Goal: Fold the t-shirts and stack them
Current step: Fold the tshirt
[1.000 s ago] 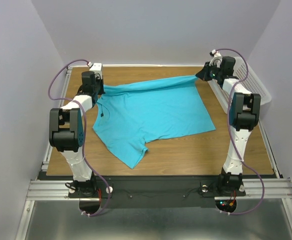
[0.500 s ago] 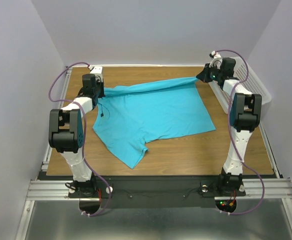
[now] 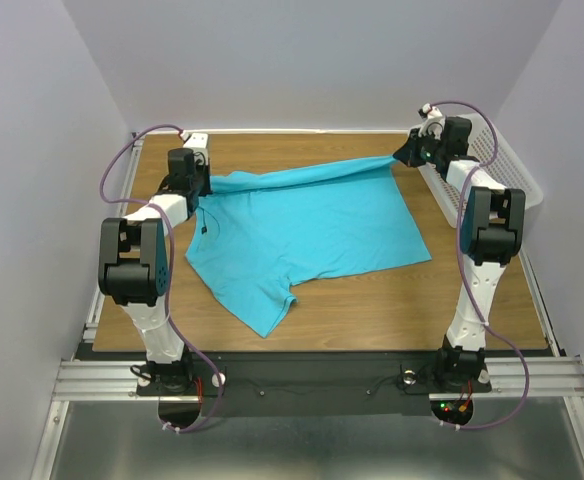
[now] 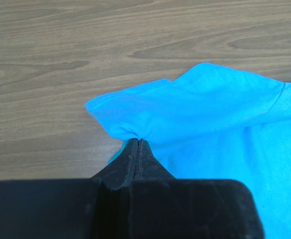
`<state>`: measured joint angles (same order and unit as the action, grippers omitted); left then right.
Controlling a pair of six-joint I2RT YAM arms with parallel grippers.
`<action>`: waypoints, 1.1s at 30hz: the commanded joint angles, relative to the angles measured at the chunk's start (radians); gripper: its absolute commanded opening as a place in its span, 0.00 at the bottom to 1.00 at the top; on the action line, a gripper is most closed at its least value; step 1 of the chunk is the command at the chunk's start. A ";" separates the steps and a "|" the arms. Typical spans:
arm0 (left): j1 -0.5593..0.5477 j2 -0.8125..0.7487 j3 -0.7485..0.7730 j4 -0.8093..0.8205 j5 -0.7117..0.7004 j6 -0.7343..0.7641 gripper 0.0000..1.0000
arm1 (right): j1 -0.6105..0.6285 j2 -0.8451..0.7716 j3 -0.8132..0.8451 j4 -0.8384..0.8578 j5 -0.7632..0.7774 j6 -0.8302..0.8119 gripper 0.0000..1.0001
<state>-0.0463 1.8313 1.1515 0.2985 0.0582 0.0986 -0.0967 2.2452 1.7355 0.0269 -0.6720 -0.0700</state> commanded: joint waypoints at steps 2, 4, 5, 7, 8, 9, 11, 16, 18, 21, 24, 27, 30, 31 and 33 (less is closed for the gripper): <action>-0.013 -0.064 -0.013 0.008 -0.026 0.024 0.00 | 0.005 -0.068 -0.007 0.030 0.017 -0.024 0.04; -0.017 -0.066 -0.018 0.002 -0.031 0.023 0.00 | 0.005 -0.073 -0.011 0.027 0.020 -0.027 0.04; -0.018 -0.067 -0.021 -0.001 -0.035 0.024 0.00 | 0.003 -0.075 -0.017 0.027 0.020 -0.028 0.05; -0.021 -0.073 -0.026 -0.009 -0.041 0.024 0.00 | 0.005 -0.084 -0.030 0.028 0.023 -0.034 0.07; -0.021 -0.073 -0.027 -0.012 -0.044 0.024 0.00 | 0.005 -0.087 -0.034 0.027 0.025 -0.037 0.08; -0.021 -0.076 -0.029 -0.015 -0.047 0.023 0.00 | 0.005 -0.094 -0.039 0.027 0.026 -0.037 0.10; -0.023 -0.084 -0.032 -0.024 -0.049 0.020 0.00 | 0.003 -0.101 -0.048 0.025 0.032 -0.045 0.14; -0.023 -0.095 -0.041 -0.033 -0.051 0.015 0.00 | 0.005 -0.122 -0.063 0.024 0.045 -0.048 0.32; -0.023 -0.098 -0.045 -0.033 -0.049 0.015 0.00 | 0.005 -0.136 -0.068 0.022 0.046 -0.050 0.36; -0.026 -0.099 -0.050 -0.035 -0.044 0.016 0.00 | 0.005 -0.154 -0.082 0.024 0.045 -0.050 0.40; -0.032 -0.104 -0.061 -0.036 -0.043 0.023 0.00 | 0.005 -0.173 -0.094 0.022 0.038 -0.056 0.40; -0.035 -0.113 -0.079 -0.035 -0.046 0.026 0.00 | 0.003 -0.193 -0.108 0.022 0.023 -0.056 0.40; -0.041 -0.119 -0.098 -0.038 -0.049 0.030 0.00 | 0.008 -0.205 -0.126 0.021 0.015 -0.056 0.40; -0.040 -0.118 -0.098 -0.041 -0.049 0.030 0.00 | 0.009 -0.214 -0.132 0.021 0.015 -0.056 0.40; -0.044 -0.118 -0.102 -0.045 -0.049 0.029 0.01 | 0.011 -0.222 -0.146 0.022 0.009 -0.059 0.40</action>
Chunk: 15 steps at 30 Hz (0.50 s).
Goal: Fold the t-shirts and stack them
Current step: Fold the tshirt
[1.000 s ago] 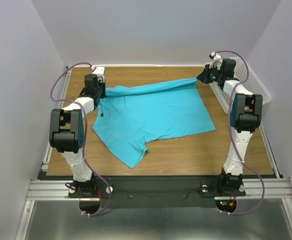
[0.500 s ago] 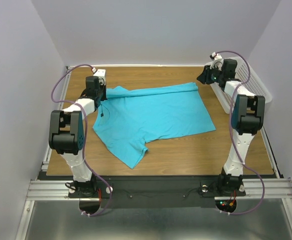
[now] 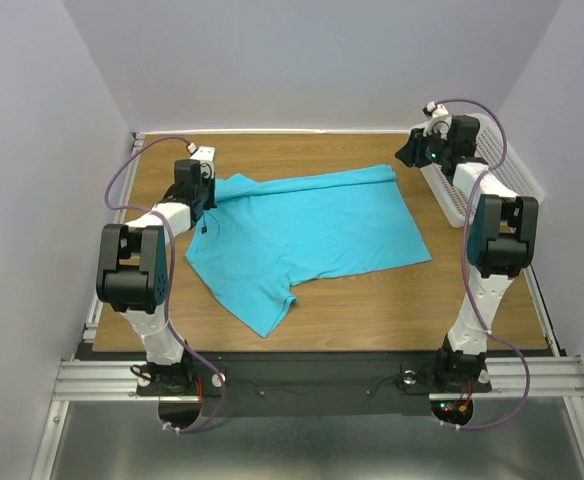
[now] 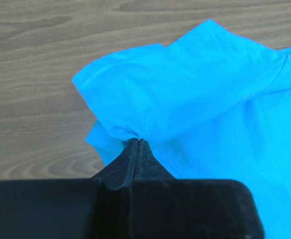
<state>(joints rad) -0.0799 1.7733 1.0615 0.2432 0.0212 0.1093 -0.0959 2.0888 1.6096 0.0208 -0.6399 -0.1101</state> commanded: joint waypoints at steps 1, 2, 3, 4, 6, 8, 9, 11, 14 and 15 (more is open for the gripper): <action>-0.014 -0.057 -0.015 0.007 -0.012 0.017 0.01 | 0.012 -0.075 -0.036 0.028 -0.023 -0.019 0.40; -0.015 -0.057 -0.014 0.004 -0.012 0.016 0.02 | 0.012 -0.079 -0.043 0.028 -0.023 -0.019 0.40; -0.017 -0.055 -0.012 -0.004 -0.012 0.016 0.02 | 0.013 -0.082 -0.048 0.028 -0.027 -0.020 0.40; -0.018 -0.051 -0.011 -0.010 -0.012 0.015 0.05 | 0.013 -0.087 -0.060 0.027 -0.027 -0.020 0.40; -0.020 -0.051 -0.003 -0.031 -0.052 0.010 0.12 | 0.013 -0.095 -0.076 0.028 -0.030 -0.025 0.40; -0.020 -0.063 0.002 -0.051 -0.085 0.003 0.24 | 0.013 -0.101 -0.085 0.028 -0.029 -0.025 0.40; -0.020 -0.074 -0.006 -0.061 -0.095 -0.002 0.30 | 0.013 -0.110 -0.088 0.028 -0.032 -0.026 0.40; -0.020 -0.124 -0.024 -0.048 -0.141 -0.023 0.50 | 0.013 -0.118 -0.102 0.027 -0.033 -0.028 0.40; -0.014 -0.213 -0.061 -0.016 -0.175 -0.057 0.75 | 0.013 -0.144 -0.122 0.028 -0.035 -0.034 0.41; -0.008 -0.234 -0.075 0.002 -0.168 -0.069 0.80 | 0.013 -0.151 -0.129 0.028 -0.034 -0.036 0.41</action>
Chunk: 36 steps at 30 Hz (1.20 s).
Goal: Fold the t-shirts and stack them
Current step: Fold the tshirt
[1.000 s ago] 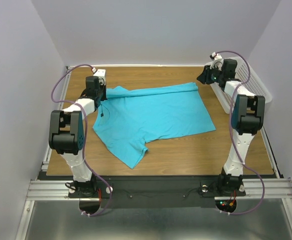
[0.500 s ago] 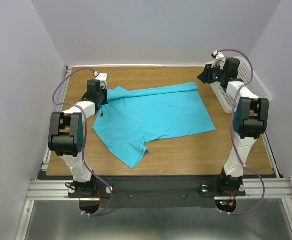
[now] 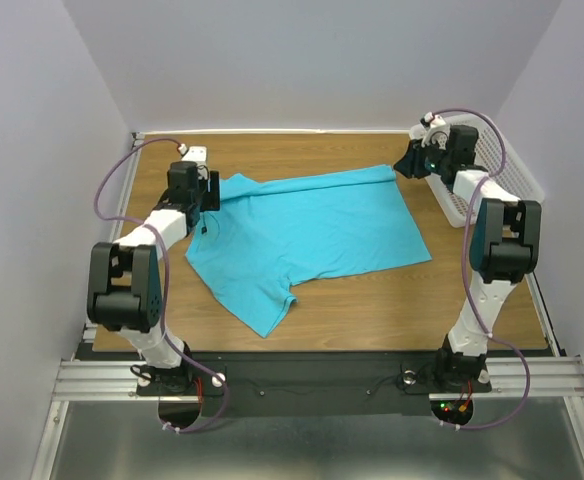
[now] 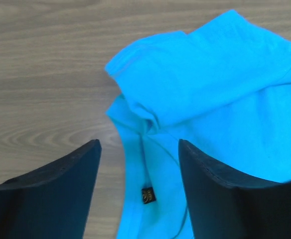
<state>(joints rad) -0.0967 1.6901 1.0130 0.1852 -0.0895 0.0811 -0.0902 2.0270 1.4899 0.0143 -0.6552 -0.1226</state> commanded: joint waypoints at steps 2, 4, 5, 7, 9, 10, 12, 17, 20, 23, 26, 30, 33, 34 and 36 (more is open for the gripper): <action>0.028 -0.193 -0.034 0.074 -0.015 -0.078 0.87 | 0.007 -0.117 -0.025 0.035 -0.026 -0.025 0.41; 0.046 -0.179 -0.012 0.068 0.029 -0.145 0.88 | 0.007 -0.137 -0.046 0.035 -0.041 -0.019 0.41; 0.067 -0.162 0.005 0.059 0.078 -0.183 0.88 | 0.007 -0.161 -0.059 0.033 -0.046 -0.018 0.41; 0.089 -0.083 0.079 -0.004 0.147 -0.240 0.88 | 0.007 -0.204 -0.092 0.033 -0.066 -0.003 0.41; 0.089 0.009 0.161 -0.036 0.194 -0.277 0.86 | 0.007 -0.232 -0.129 0.032 -0.086 0.004 0.41; 0.116 0.037 0.186 -0.047 0.238 -0.294 0.84 | 0.007 -0.247 -0.141 0.033 -0.092 0.011 0.41; 0.133 0.088 0.246 -0.069 0.263 -0.343 0.84 | 0.007 -0.292 -0.167 0.033 -0.101 0.017 0.41; 0.150 0.193 0.317 -0.079 0.315 -0.397 0.81 | 0.007 -0.356 -0.240 0.029 -0.116 0.027 0.41; 0.153 0.227 0.348 -0.119 0.303 -0.422 0.80 | 0.007 -0.382 -0.279 0.029 -0.119 0.034 0.41; 0.163 0.250 0.351 -0.135 0.295 -0.451 0.79 | 0.007 -0.399 -0.293 0.030 -0.116 0.040 0.41; 0.164 0.270 0.354 -0.122 0.297 -0.457 0.77 | 0.007 -0.415 -0.309 0.030 -0.119 0.043 0.41; 0.169 0.299 0.374 -0.095 0.297 -0.469 0.71 | 0.006 -0.435 -0.330 0.030 -0.129 0.052 0.41; 0.169 0.313 0.398 -0.104 0.294 -0.471 0.63 | 0.007 -0.447 -0.339 0.030 -0.124 0.052 0.41; 0.169 0.313 0.404 -0.104 0.292 -0.474 0.57 | 0.007 -0.448 -0.345 0.029 -0.124 0.052 0.41; 0.170 0.310 0.407 -0.096 0.293 -0.472 0.48 | 0.007 -0.455 -0.352 0.029 -0.124 0.055 0.41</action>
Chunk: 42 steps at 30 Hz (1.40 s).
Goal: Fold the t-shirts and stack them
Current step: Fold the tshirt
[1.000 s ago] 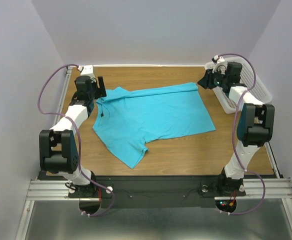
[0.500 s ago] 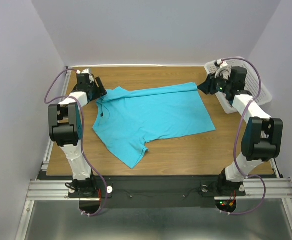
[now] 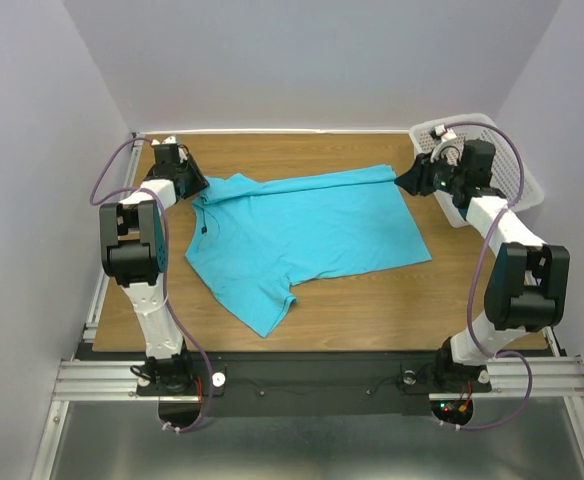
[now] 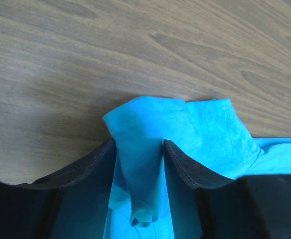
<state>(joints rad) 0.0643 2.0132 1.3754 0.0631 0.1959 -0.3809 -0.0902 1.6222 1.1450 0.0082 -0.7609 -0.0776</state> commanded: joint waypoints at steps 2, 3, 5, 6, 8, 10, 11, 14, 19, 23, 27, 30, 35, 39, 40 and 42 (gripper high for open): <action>0.009 -0.021 0.050 0.029 0.010 0.002 0.37 | 0.007 -0.053 -0.017 0.036 -0.020 0.010 0.41; 0.009 -0.024 0.051 0.033 0.011 0.008 0.35 | 0.007 -0.053 -0.019 0.035 -0.020 0.012 0.41; 0.009 -0.031 0.056 0.034 0.014 0.033 0.28 | 0.007 -0.056 -0.025 0.036 -0.025 0.013 0.41; 0.009 -0.034 0.057 0.037 0.017 0.040 0.28 | 0.007 -0.058 -0.030 0.036 -0.025 0.013 0.41; 0.009 -0.047 0.053 0.041 0.023 0.059 0.27 | 0.007 -0.062 -0.033 0.035 -0.025 0.015 0.41; 0.009 -0.056 0.044 0.052 0.036 0.089 0.27 | 0.007 -0.064 -0.036 0.033 -0.028 0.015 0.41; 0.009 -0.062 0.044 0.052 0.045 0.100 0.28 | 0.007 -0.065 -0.037 0.035 -0.029 0.015 0.41; 0.008 -0.067 0.037 0.050 0.056 0.135 0.37 | 0.007 -0.065 -0.041 0.033 -0.032 0.018 0.41; 0.009 -0.071 0.034 0.034 0.034 0.160 0.44 | 0.007 -0.070 -0.044 0.035 -0.032 0.021 0.41; 0.009 -0.082 0.042 0.024 -0.010 0.169 0.45 | 0.006 -0.071 -0.048 0.035 -0.032 0.019 0.41; 0.009 -0.083 0.062 0.004 -0.032 0.178 0.46 | 0.007 -0.070 -0.050 0.033 -0.037 0.019 0.41; 0.008 -0.079 0.082 -0.005 -0.035 0.180 0.46 | 0.006 -0.068 -0.051 0.035 -0.040 0.021 0.41; 0.008 -0.077 0.088 -0.005 -0.023 0.174 0.37 | 0.007 -0.070 -0.054 0.033 -0.038 0.019 0.41; 0.008 -0.082 0.082 0.004 0.005 0.180 0.18 | 0.007 -0.071 -0.056 0.033 -0.038 0.019 0.41; 0.008 -0.085 0.077 0.007 0.010 0.181 0.15 | 0.007 -0.071 -0.056 0.033 -0.037 0.019 0.41; 0.008 -0.094 0.070 0.018 0.033 0.192 0.04 | 0.007 -0.071 -0.056 0.035 -0.037 0.019 0.41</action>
<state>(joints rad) 0.0673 2.0045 1.4235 0.0551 0.1860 -0.2134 -0.0902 1.5963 1.0954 0.0082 -0.7830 -0.0612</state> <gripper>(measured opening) 0.094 0.407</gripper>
